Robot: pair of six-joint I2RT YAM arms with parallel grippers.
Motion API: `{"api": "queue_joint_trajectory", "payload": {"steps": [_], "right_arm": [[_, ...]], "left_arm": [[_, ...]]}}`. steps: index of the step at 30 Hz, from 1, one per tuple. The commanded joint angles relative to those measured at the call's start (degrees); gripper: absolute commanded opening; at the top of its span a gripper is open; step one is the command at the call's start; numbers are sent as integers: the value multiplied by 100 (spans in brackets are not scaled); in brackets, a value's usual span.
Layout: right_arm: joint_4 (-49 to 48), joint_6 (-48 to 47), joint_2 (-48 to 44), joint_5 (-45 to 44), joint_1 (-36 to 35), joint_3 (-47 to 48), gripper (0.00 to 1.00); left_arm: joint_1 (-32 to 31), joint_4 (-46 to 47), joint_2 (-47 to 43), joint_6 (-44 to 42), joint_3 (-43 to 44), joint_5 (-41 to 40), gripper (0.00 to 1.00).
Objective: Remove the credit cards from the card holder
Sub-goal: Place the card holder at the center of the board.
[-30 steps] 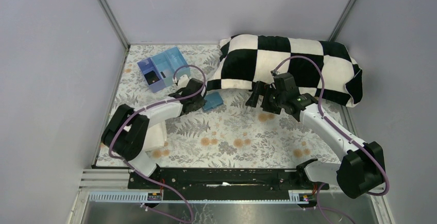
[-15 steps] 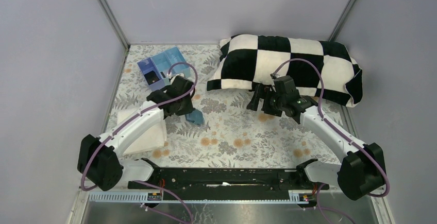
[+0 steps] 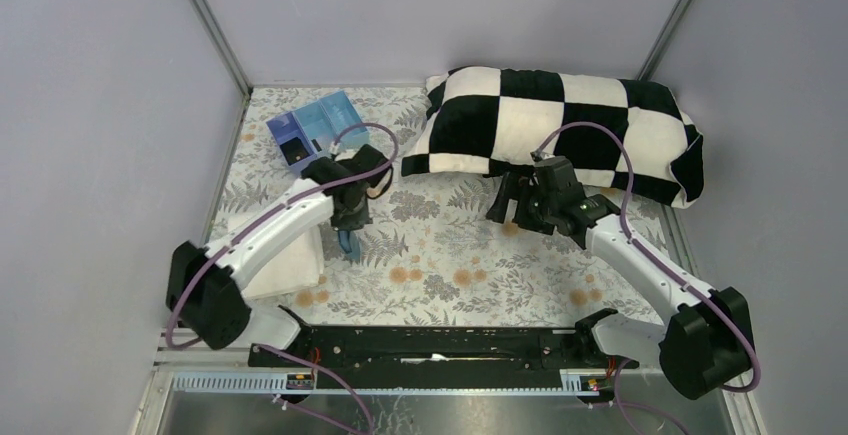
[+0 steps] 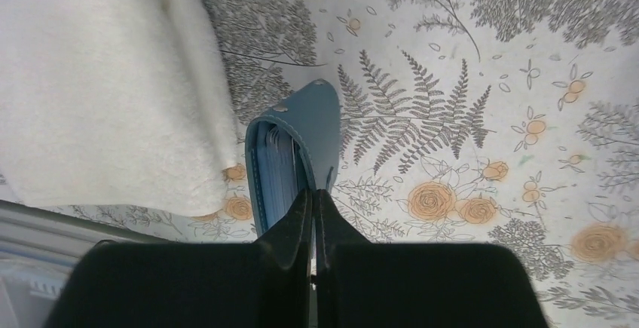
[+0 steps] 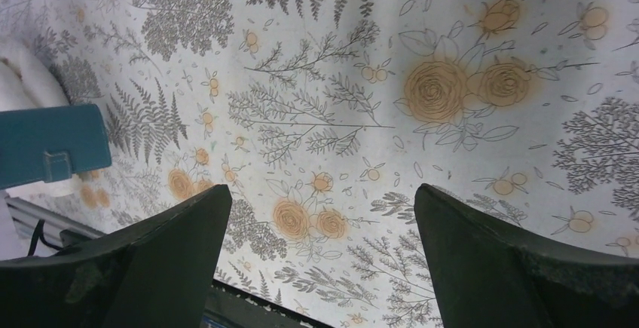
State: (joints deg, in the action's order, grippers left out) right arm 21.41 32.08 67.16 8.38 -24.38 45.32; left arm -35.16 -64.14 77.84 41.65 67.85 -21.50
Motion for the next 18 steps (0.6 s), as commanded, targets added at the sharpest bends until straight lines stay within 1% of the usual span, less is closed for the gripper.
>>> {"api": "queue_joint_trajectory", "payload": {"steps": [1,4,6,8,9,10,11,12,13,14,18], "right_arm": [[89,-4,-253,-490,-40,59,100],[175,-34,-288,-525,-40,115,100],[214,-14,-327,-554,-39,104,100],[267,11,-377,-582,-40,93,100],[301,10,-411,-602,-40,84,100],[335,18,-454,-630,-40,70,100],[362,26,-502,-664,-40,47,100],[374,39,-561,-683,-38,21,100],[368,50,-629,-683,-38,-13,100],[339,59,-704,-662,-40,-60,100],[23,-27,-953,-373,-40,-264,100]], "left_arm": [[-395,524,570,268,12,-163,0],[-828,790,1207,373,514,-207,0],[-1021,993,1684,236,1013,167,0],[-1177,1138,2111,136,1639,799,18],[-1275,1307,2219,107,1801,1043,25],[-1361,1503,2233,81,1904,1237,35],[-1412,1738,2191,53,1950,1431,51],[-1428,1960,2101,20,1961,1628,71],[-1430,2139,1992,-18,1960,1795,77],[-1421,2254,1826,-62,1953,1887,78],[-1319,2336,1223,-163,1708,1797,79]]}}
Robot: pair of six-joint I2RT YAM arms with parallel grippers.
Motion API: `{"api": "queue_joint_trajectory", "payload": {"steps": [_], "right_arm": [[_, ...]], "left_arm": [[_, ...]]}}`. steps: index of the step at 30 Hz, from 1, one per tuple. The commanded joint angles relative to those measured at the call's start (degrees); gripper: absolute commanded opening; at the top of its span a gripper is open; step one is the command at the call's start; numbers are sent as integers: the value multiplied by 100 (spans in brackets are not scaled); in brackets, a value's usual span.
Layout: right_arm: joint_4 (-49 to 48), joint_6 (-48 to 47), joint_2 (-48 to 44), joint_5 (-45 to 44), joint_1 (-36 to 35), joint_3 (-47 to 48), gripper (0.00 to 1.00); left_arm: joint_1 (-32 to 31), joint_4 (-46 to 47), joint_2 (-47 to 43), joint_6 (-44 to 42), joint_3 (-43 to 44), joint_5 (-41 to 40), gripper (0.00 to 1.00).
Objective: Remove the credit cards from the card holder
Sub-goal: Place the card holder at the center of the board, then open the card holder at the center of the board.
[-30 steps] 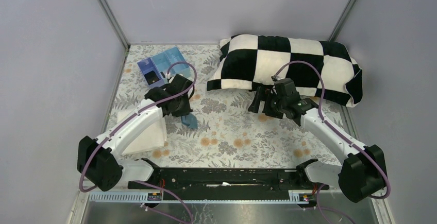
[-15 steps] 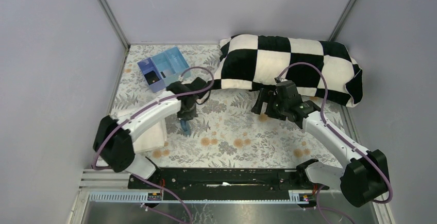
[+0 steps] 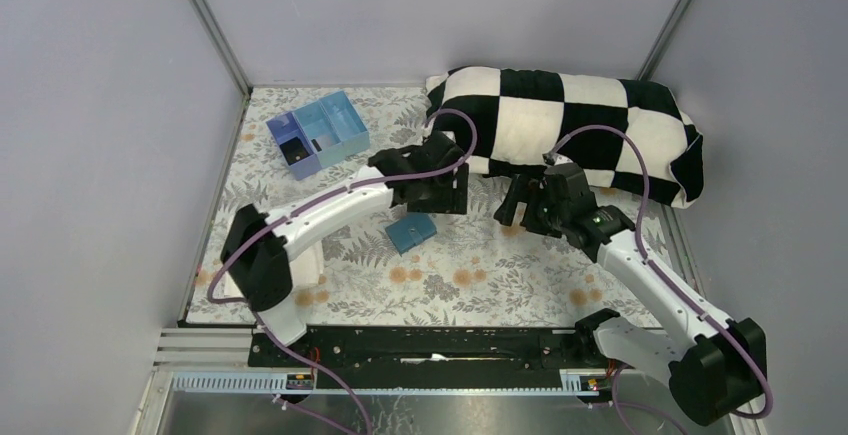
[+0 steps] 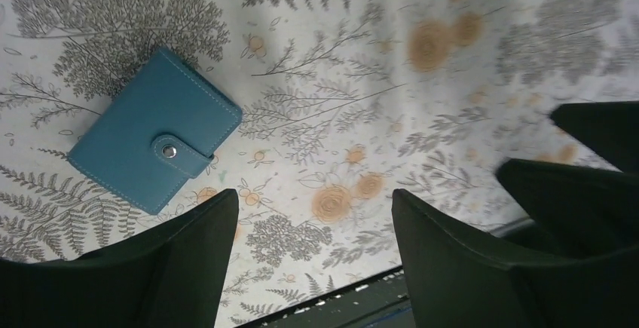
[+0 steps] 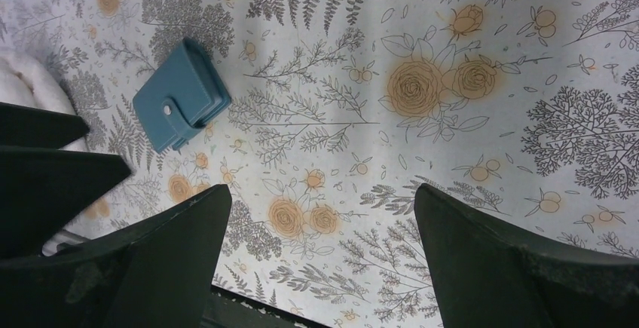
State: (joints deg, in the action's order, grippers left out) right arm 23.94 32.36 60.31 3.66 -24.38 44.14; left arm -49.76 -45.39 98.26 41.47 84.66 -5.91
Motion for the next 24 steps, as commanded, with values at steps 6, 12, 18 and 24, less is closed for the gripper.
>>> {"api": "queue_joint_trajectory", "payload": {"steps": [6,12,18,24], "right_arm": [[-418,-238,211,-103,-791,147,100],[-381,450,1325,-1137,-1929,658,100],[-485,1267,2023,-1702,-2451,1070,100],[-463,1228,1996,-1714,-2466,1009,100]], "left_arm": [[775,452,-1896,467,-1636,-203,78],[1290,1173,-2608,163,-2940,-308,85],[1759,2224,-2137,-935,-3240,381,85],[2218,2660,-1160,-1500,-2775,889,84]]}}
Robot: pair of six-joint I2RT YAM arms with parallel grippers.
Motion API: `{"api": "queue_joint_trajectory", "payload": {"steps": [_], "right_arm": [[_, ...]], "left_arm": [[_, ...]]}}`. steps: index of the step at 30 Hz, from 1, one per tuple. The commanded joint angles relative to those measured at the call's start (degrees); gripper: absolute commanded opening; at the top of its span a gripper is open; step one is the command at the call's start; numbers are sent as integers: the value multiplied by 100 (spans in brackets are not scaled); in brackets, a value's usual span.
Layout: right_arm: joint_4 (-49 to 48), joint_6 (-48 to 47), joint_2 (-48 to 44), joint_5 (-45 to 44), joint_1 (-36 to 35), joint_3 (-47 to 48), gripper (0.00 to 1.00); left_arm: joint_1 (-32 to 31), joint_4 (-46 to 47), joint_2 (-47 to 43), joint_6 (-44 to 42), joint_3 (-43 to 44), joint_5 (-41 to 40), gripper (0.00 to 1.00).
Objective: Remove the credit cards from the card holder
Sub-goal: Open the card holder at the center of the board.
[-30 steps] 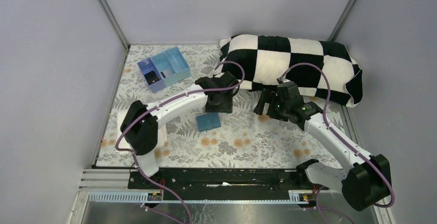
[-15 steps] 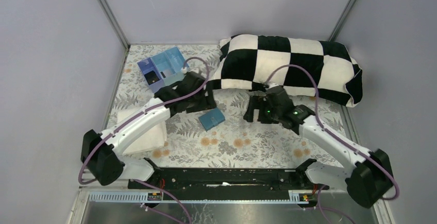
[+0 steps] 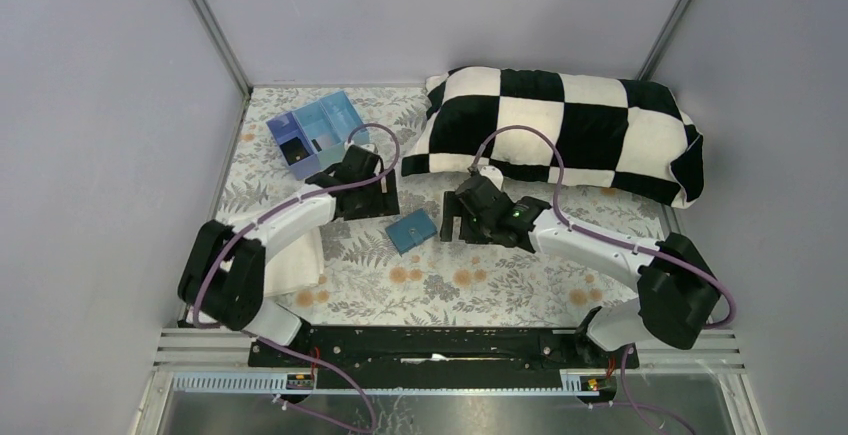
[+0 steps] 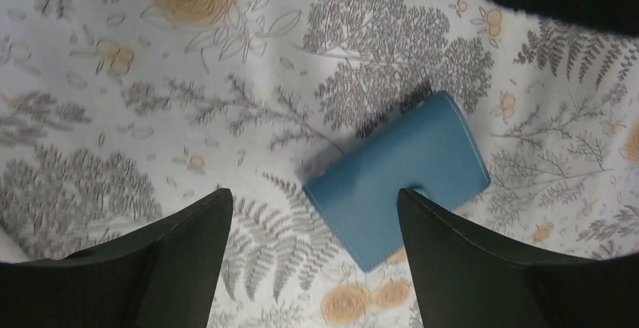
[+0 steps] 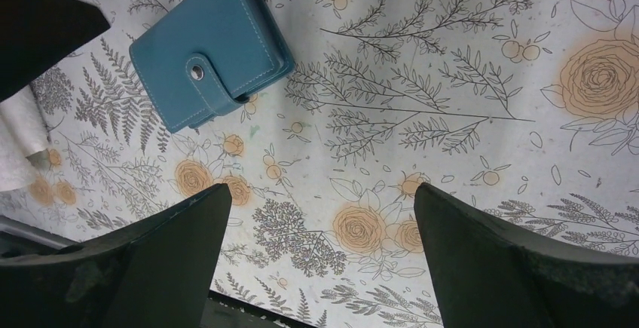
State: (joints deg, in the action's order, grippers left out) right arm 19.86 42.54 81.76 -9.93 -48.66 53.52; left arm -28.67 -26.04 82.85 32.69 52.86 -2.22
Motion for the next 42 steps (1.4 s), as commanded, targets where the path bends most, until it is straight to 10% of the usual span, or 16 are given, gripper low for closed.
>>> {"api": "queue_joint_trajectory", "payload": {"steps": [1,8,16,30,42], "right_arm": [[-51,206,-226,-379,-38,-7,100],[-461,400,-1080,-447,-32,-791,100],[-345,90,-1252,-471,-30,-833,100],[-13,-1257,1059,-228,-661,827,92],[-125,-1669,2035,-792,-846,1312,62]], "left_arm": [[111,740,559,-720,488,656,84],[52,1047,1342,-584,444,1910,81],[-788,1203,167,787,-385,2191,80],[33,420,-483,1540,-728,962,72],[201,256,-736,1837,-1010,680,73]]}}
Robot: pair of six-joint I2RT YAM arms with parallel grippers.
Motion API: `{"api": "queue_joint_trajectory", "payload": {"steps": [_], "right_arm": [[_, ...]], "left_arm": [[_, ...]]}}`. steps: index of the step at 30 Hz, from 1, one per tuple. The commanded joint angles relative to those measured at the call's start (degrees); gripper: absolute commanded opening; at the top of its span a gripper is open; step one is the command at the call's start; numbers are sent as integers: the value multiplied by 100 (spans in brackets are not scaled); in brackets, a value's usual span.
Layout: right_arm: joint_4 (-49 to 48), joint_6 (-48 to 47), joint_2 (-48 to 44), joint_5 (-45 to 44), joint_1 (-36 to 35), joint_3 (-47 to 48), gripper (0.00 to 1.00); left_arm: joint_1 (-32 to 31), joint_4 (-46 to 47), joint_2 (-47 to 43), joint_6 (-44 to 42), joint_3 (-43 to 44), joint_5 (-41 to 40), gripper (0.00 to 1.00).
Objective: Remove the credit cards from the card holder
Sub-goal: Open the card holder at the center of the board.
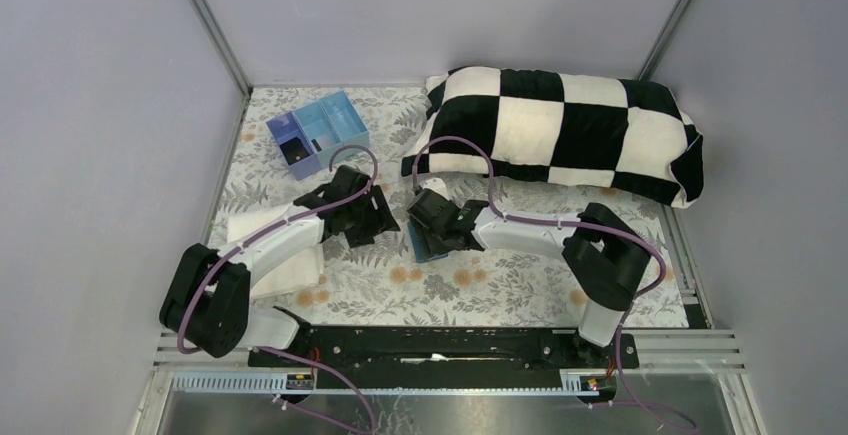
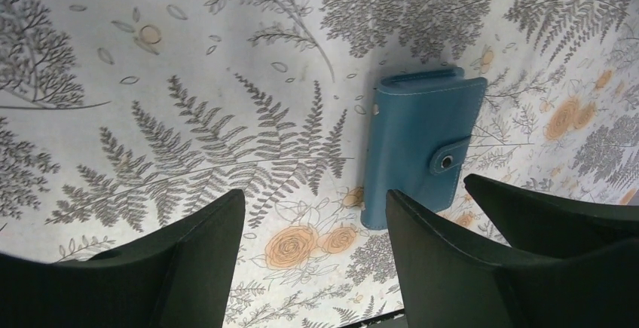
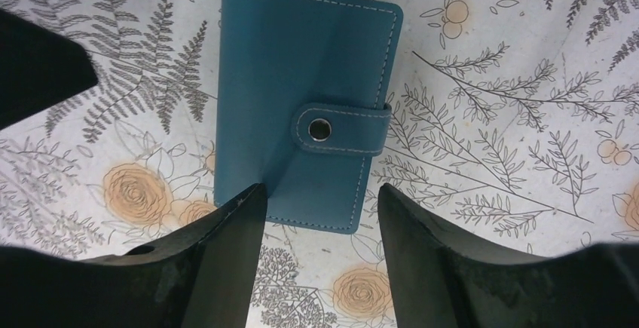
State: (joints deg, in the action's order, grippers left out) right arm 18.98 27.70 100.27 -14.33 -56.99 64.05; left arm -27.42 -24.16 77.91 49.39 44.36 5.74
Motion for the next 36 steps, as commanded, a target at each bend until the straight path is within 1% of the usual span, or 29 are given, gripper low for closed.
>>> {"api": "queue_joint_trajectory", "payload": {"steps": [1,4,17,19,22,26,27,29,32,34,36], "right_arm": [[-114,-184,223,-378,-14,257,61],[-195,-176,256,-487,-14,293,58],[-250,-239,471,-780,-14,727,59],[-259,-280,576,-798,-14,792,57],[-230,-278,758,-847,-14,854,49],[-138,-196,872,-912,-14,835,47],[-120,-161,868,-926,-14,816,48],[-136,-115,802,-916,-11,735,49],[-176,-54,697,-937,-7,642,47],[-201,-19,662,-948,-6,585,43],[-202,10,656,-955,-1,559,36]], "left_arm": [[79,72,-233,162,-186,-99,73],[79,82,-198,157,-235,-65,72],[79,212,-179,47,-239,155,72],[79,217,-171,38,-251,171,72],[79,219,-155,20,-261,212,72],[79,225,-161,0,-274,259,72],[79,235,-162,-4,-276,261,72],[79,240,-151,-14,-274,290,72],[79,283,-107,-25,-285,358,72],[72,312,-65,-25,-268,426,72],[70,342,-32,-42,-247,509,72]]}}
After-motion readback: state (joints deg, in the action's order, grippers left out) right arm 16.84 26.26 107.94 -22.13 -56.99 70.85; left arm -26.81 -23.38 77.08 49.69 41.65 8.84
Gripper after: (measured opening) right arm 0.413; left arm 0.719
